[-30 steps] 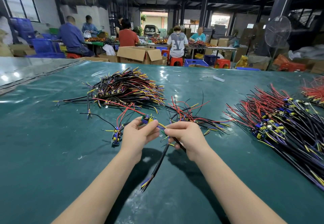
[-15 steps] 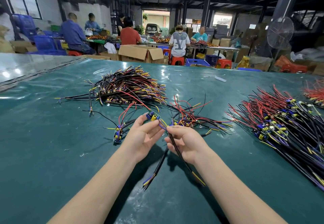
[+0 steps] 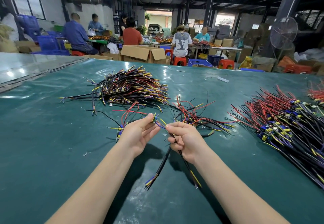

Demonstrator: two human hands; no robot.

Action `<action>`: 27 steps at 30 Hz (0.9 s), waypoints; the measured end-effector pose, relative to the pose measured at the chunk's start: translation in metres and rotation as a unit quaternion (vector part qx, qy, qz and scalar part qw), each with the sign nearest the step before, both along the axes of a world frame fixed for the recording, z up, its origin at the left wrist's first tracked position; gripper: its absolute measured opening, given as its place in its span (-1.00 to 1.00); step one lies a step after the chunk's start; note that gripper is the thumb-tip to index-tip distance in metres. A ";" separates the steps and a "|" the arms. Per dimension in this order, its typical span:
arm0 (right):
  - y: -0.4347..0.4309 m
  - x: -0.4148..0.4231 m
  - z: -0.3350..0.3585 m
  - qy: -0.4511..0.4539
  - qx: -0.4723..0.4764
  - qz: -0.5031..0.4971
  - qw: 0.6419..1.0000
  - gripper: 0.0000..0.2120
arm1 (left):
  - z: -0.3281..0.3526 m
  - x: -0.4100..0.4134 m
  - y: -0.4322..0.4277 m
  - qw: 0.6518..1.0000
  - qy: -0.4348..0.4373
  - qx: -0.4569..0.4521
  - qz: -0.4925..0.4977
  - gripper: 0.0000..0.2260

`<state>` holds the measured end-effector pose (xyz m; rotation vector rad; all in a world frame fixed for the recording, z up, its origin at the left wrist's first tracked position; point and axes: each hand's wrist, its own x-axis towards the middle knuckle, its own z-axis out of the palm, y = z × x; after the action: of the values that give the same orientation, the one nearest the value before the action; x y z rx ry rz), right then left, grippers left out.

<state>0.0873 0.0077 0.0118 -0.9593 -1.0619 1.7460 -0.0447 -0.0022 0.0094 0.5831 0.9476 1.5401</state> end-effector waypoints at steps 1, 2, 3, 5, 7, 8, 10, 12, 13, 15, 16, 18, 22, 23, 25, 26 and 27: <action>0.000 0.001 0.000 -0.026 0.012 0.002 1.000 -0.77 | 0.000 -0.001 0.000 1.000 0.018 0.000 -0.010 -0.85; 0.000 0.002 -0.001 -0.052 0.024 0.003 0.998 -0.75 | 0.000 -0.002 0.000 0.999 0.035 0.000 -0.022 -0.86; 0.000 0.004 -0.001 -0.076 0.036 0.002 0.996 -0.74 | 0.000 -0.003 0.000 0.999 0.044 -0.005 -0.032 -0.86; 0.000 0.005 -0.003 -0.118 0.061 -0.002 0.991 -0.73 | -0.002 -0.002 -0.001 0.998 0.036 -0.030 -0.050 -0.87; -0.001 0.005 -0.006 -0.151 0.082 -0.005 0.985 -0.74 | -0.001 -0.002 -0.001 0.996 0.024 -0.056 -0.066 -0.86; -0.001 0.004 -0.007 -0.163 0.089 -0.004 0.983 -0.74 | -0.001 -0.002 -0.001 0.995 0.022 -0.063 -0.073 -0.86; -0.002 0.002 -0.008 -0.177 0.093 -0.002 0.980 -0.75 | -0.001 -0.002 -0.001 0.994 0.034 -0.057 -0.086 -0.88; -0.001 0.003 -0.008 -0.175 0.083 -0.001 0.981 -0.75 | -0.001 -0.001 -0.002 0.994 0.050 -0.032 -0.095 -0.90; -0.001 0.004 -0.007 -0.169 0.075 0.000 0.983 -0.75 | -0.002 -0.001 -0.002 0.994 0.059 -0.018 -0.094 -0.89; 0.000 0.007 -0.006 -0.159 0.058 0.008 0.986 -0.77 | -0.003 0.000 -0.002 0.992 0.093 0.009 -0.082 -0.88; -0.001 0.007 -0.006 -0.158 0.052 0.016 0.986 -0.79 | -0.003 0.000 -0.002 0.990 0.117 0.023 -0.071 -0.89; -0.002 0.005 -0.007 -0.155 0.050 0.039 0.986 -0.82 | -0.005 0.001 -0.001 0.985 0.163 0.043 -0.045 -0.89; -0.007 -0.001 -0.008 -0.122 0.067 0.117 0.983 -0.85 | -0.006 -0.001 0.003 0.976 0.213 0.043 0.030 -0.81; -0.008 -0.001 -0.008 -0.120 0.064 0.137 0.981 -0.83 | -0.005 -0.003 0.005 0.973 0.219 0.040 0.058 -0.79; -0.009 0.001 -0.007 -0.127 0.056 0.157 0.978 -0.79 | -0.004 -0.009 0.007 0.978 0.180 0.040 0.102 -0.78; -0.008 0.002 -0.006 -0.133 0.053 0.160 0.977 -0.78 | -0.004 -0.010 0.007 0.983 0.143 0.040 0.112 -0.78; -0.008 0.002 -0.007 -0.138 0.055 0.161 0.976 -0.79 | -0.004 -0.011 0.008 0.987 0.107 0.040 0.116 -0.78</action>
<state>0.0897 -0.0006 0.0053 -1.0240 -1.5497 1.8213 -0.0558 0.0053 0.0059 0.7262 1.1522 1.7547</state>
